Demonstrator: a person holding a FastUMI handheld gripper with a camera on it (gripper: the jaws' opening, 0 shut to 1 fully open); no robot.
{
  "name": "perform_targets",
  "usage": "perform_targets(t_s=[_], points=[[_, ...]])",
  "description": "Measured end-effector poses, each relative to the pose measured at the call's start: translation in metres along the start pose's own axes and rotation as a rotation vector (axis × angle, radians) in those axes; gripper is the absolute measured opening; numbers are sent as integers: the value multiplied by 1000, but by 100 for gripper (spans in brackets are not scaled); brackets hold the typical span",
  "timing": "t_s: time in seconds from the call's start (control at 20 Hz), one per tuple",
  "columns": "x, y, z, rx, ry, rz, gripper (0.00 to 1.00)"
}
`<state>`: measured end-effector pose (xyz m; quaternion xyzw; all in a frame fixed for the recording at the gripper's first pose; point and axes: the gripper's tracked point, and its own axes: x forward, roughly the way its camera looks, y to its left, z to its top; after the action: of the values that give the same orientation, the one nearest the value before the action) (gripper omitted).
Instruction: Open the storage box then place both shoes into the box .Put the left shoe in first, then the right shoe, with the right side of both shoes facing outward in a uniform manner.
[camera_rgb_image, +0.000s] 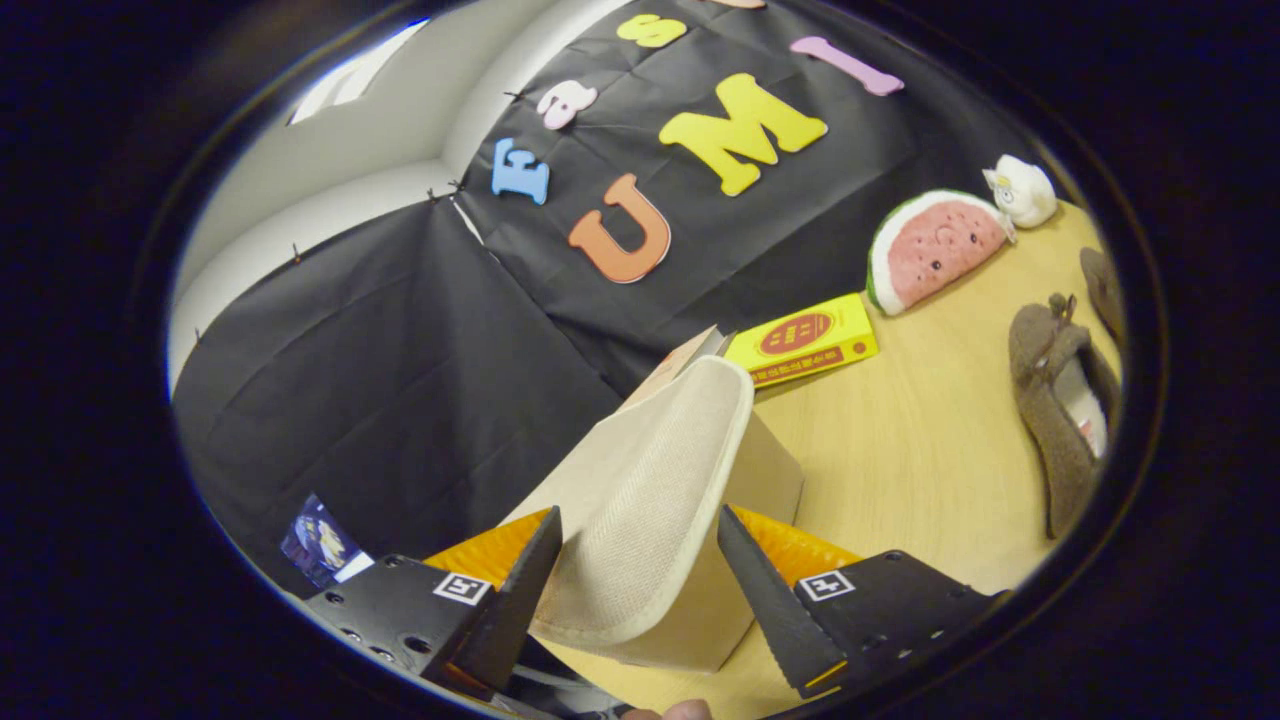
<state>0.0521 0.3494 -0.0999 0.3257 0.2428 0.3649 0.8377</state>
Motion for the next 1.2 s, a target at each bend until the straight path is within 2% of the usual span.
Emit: perform_targets(t_s=[0.15,0.3,0.55,0.6,0.65,0.7,0.75,0.8,1.2], points=[[1,7,-6,114,42,57,95],[0,15,1,149,37,100,95],[-17,23,33,133,-47,96,19],[-19,28,30,116,-30,99,19],[-28,32,34,126,-34,69,12],[-19,33,32,103,-17,76,5],[-21,35,38,87,-27,67,5],[-24,43,42,69,-21,72,0],[-10,137,79,-129,-29,110,0]])
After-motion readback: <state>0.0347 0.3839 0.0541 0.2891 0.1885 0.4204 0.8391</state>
